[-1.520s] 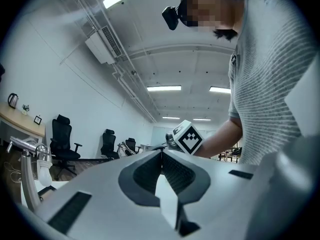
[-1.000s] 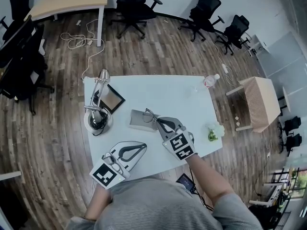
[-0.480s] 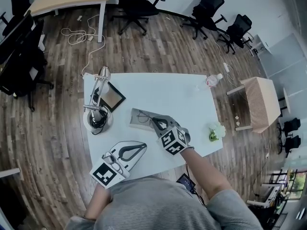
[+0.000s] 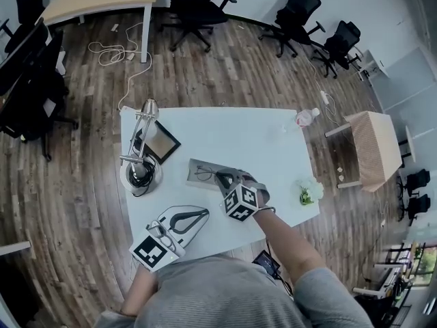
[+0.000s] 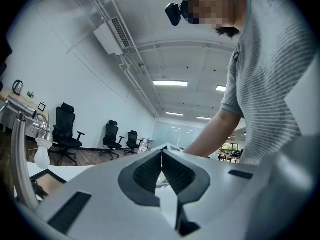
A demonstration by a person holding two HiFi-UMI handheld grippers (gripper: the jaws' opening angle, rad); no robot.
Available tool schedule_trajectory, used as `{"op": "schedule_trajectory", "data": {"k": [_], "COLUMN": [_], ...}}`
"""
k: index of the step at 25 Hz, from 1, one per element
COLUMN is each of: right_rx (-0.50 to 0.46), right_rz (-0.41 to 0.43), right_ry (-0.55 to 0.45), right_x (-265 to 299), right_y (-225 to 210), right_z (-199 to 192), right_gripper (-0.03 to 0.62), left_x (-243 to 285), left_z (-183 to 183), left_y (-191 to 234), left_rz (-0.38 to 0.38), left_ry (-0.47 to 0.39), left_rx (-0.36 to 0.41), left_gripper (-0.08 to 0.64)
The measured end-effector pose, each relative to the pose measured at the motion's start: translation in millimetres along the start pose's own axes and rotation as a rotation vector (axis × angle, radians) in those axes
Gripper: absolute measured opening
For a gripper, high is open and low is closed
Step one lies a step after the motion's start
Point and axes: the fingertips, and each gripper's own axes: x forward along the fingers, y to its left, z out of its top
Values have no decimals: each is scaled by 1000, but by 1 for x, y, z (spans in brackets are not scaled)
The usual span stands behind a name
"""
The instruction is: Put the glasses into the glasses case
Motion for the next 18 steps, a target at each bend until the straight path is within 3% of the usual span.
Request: {"op": "schedule_trajectory", "data": {"k": [11, 18], "right_rx": [-96, -103], "right_rz": [-6, -3], "right_ry": [138, 156], "right_x": [44, 48], "right_y": [10, 16], "right_z": [-19, -16], "right_gripper": [20, 20], "left_x": [3, 9], "left_z": [-8, -6], "left_y": [-9, -20], "left_rz": [-35, -60], "left_ry": [53, 62], "left_rx": [7, 18], "left_gripper": [14, 14]}}
